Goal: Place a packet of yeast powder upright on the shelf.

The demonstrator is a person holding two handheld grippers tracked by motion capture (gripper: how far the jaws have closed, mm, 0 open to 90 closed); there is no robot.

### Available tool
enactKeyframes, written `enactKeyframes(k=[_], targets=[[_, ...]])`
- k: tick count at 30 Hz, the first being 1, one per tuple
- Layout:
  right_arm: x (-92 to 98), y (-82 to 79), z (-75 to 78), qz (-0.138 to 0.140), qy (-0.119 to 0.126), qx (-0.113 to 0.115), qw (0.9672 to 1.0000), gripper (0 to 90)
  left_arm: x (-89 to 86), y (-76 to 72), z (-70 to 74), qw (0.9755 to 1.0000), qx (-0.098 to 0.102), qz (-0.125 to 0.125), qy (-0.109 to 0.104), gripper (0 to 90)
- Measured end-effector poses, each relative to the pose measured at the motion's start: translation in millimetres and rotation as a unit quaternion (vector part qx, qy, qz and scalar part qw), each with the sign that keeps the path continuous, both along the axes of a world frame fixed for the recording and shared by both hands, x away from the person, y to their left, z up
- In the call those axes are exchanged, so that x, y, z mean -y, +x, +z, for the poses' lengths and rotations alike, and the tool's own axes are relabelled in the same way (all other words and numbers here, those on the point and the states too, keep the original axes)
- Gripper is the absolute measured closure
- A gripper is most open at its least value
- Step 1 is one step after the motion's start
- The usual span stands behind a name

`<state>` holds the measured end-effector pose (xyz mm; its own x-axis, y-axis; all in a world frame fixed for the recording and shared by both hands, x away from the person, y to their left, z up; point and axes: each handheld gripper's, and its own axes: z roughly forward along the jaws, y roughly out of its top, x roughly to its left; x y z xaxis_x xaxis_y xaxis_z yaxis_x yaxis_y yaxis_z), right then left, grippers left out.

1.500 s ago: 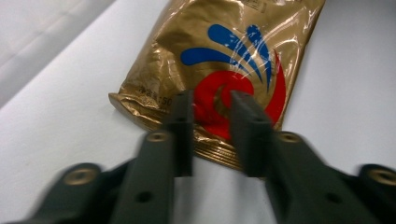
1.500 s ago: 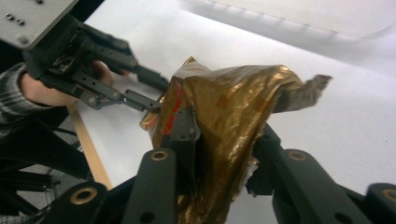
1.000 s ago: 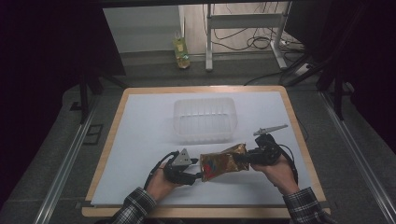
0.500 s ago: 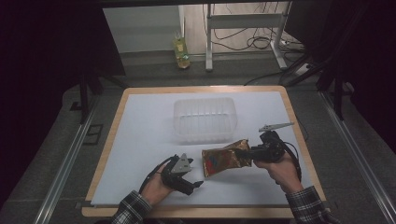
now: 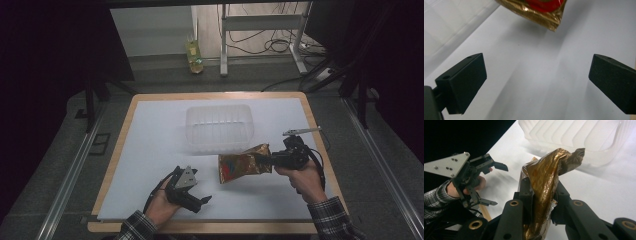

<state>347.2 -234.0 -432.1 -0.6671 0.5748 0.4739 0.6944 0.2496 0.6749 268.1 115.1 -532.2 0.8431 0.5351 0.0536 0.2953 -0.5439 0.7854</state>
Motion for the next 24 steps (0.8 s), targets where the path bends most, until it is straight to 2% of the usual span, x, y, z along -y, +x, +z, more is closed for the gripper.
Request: enactKeyframes(k=[7, 19, 24], targets=[[-7.8, 4.0, 9.2, -0.001, 0.005, 0.009, 0.9999, 74.5, -6.3, -6.4, 1.5, 0.9999, 0.005, 0.004, -0.011, 1.4], [-17.2, 19.3, 23.0, -0.015, 0.021, 0.005, 0.9996, 74.6, -8.8, -11.0, 1.9, 0.9998, 0.008, 0.003, -0.016, 1.3], [-21.3, 27.0, 28.1, -0.02, 0.028, 0.006, 0.9994, 74.7, -7.2, -11.5, 1.0, 0.9999, 0.011, -0.002, -0.012, 1.3]])
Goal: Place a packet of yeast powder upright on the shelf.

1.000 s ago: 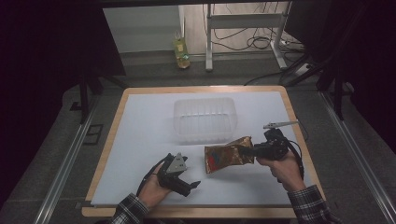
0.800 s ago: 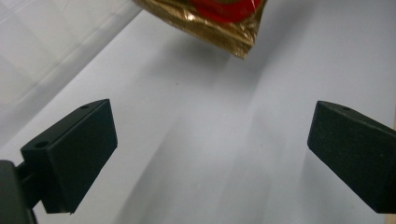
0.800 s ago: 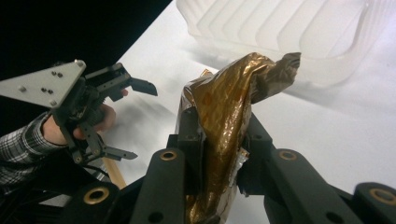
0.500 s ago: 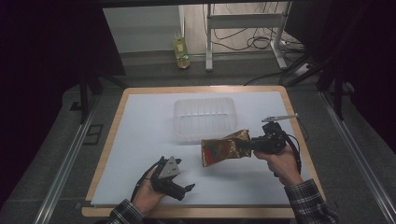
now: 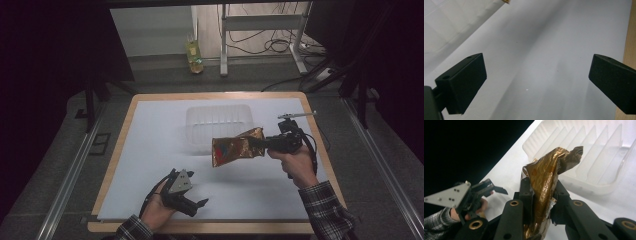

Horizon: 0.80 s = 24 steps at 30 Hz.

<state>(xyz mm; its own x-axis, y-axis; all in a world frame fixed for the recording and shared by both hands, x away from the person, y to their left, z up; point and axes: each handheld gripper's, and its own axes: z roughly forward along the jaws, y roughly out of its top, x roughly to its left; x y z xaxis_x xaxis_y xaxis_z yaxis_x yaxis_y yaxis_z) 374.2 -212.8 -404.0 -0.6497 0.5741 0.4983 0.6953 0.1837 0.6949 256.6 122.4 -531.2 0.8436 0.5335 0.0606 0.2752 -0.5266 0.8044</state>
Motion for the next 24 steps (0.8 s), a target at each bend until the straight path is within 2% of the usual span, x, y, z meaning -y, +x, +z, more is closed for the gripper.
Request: enactKeyframes(k=[6, 15, 24], targets=[[-8.5, 10.1, 6.1, -0.005, -0.006, 0.003, 1.0, 74.8, -1.0, 0.6, 0.3, 1.0, 0.0, 0.002, -0.001, 1.3], [-21.1, 23.4, 12.9, -0.017, -0.003, 0.006, 0.9998, 75.0, -0.5, 0.4, 0.4, 1.0, 0.003, 0.0, 0.004, 1.4], [-43.1, 41.9, 16.2, -0.028, -0.001, 0.008, 0.9996, 75.0, 0.4, 0.7, -0.5, 1.0, 0.004, -0.001, 0.007, 1.4]])
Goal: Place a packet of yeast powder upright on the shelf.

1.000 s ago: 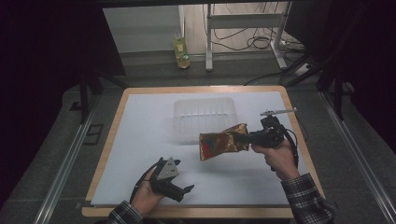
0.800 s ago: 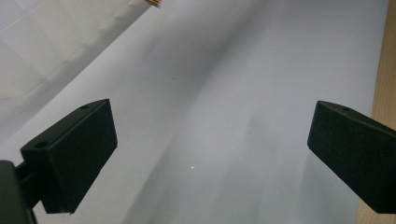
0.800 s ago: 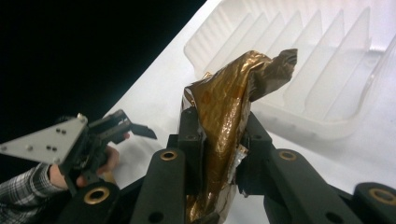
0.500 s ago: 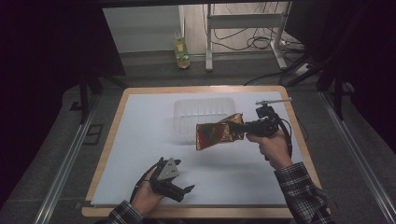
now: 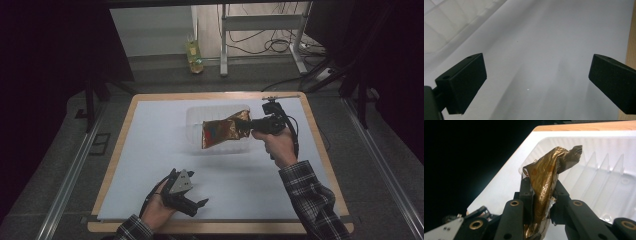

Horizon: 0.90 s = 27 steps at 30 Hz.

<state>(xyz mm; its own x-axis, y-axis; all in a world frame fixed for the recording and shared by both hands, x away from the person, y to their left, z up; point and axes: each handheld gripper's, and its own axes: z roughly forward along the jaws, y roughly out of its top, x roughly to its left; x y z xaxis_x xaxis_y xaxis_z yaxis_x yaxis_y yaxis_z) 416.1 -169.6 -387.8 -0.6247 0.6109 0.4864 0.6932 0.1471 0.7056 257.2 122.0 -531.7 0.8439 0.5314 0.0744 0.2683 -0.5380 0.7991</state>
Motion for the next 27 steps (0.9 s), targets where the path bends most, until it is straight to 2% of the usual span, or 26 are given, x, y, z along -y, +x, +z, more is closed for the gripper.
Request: enactKeyframes(k=[15, 27], targets=[[-33.2, 26.6, -6.1, -0.014, -0.002, -0.006, 0.9999, 74.9, 0.3, -0.4, 0.3, 1.0, 0.003, -0.002, 0.002, 1.4], [-62.5, 44.4, -12.2, -0.016, -0.027, -0.007, 0.9995, 74.5, 0.0, -0.5, 0.7, 1.0, 0.003, -0.003, 0.001, 1.4]])
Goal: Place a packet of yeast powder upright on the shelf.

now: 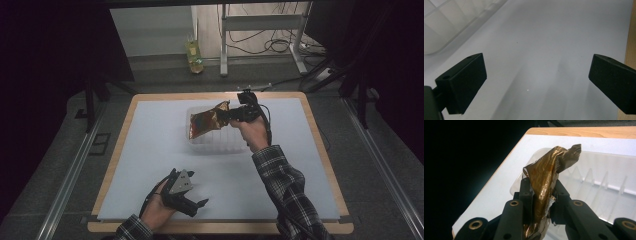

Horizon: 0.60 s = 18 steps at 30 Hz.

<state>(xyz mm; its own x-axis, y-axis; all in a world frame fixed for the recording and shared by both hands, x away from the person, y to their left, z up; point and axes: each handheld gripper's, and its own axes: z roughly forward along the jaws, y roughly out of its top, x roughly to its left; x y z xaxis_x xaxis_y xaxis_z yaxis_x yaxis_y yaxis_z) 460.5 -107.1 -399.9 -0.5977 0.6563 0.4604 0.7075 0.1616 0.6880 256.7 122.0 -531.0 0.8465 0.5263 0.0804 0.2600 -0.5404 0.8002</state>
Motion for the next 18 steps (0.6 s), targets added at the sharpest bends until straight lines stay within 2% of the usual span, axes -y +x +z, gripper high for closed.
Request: enactKeyframes(k=[7, 18], targets=[[-16.1, 5.9, -2.8, 0.002, -0.007, 0.001, 1.0, 73.3, 0.3, -0.2, -0.2, 1.0, 0.0, 0.0, 0.0, 1.4], [-30.3, 14.1, -7.4, -0.001, 0.011, -0.008, 0.9999, 70.0, 0.6, -0.2, -0.3, 1.0, 0.0, -0.001, 0.003, 1.4]])
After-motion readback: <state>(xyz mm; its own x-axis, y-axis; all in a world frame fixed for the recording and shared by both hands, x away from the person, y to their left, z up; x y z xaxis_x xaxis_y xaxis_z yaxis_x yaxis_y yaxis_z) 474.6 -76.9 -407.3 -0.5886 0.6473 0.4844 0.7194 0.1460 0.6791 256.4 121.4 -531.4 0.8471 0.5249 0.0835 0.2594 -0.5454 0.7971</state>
